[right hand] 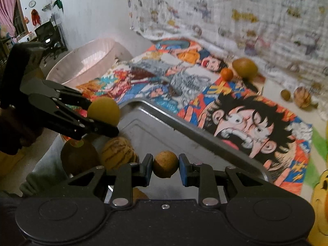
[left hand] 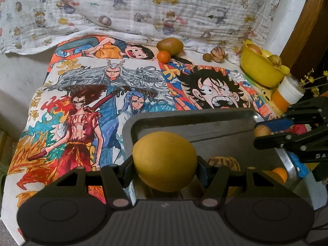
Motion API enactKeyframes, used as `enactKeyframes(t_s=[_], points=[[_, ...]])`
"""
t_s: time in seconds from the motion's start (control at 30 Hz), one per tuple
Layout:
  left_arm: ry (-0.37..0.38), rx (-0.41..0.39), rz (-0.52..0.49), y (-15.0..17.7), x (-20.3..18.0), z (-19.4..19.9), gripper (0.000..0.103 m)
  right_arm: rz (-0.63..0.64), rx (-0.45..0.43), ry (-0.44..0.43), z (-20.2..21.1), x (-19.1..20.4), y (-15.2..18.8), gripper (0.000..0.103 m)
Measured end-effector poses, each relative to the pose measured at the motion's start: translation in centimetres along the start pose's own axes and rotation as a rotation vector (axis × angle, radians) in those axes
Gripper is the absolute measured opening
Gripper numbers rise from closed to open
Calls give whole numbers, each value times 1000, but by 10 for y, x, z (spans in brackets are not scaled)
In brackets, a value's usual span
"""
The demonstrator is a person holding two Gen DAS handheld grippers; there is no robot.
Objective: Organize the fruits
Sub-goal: 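Lower both fruits into the tray and open both tools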
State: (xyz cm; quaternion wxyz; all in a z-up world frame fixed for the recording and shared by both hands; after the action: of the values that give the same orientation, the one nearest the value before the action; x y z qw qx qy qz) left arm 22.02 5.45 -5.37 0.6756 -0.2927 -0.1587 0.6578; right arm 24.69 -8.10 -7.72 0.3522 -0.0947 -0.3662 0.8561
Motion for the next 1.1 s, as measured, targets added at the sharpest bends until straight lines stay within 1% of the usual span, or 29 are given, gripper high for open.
enactKeyframes(t_s=[0.17, 0.4, 0.7, 1.1], points=[[-5, 0, -22, 0, -1, -1, 65, 15, 41, -16, -19, 2, 5, 29], [-19, -7, -58, -1, -4, -3, 65, 39, 67, -19, -31, 5, 7, 29], [-45, -19, -126, 2, -7, -5, 65, 59, 83, -9, -38, 6, 12, 29], [-59, -26, -165, 3, -8, -8, 65, 72, 81, -6, -42, 7, 13, 31]])
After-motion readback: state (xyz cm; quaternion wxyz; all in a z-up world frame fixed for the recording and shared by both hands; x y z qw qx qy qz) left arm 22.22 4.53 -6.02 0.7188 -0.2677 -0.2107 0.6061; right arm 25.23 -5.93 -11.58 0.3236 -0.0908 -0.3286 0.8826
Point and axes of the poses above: each gripper's, at about its wrist camera, not at the fingertips, and z roughly against the way its jaws point, x to its left, y to its underside, the point moved 8 cm from there along -z, roughly the way its jaws point, and after that the axes turned 4 degrees about -y, right-handed, at the moved point
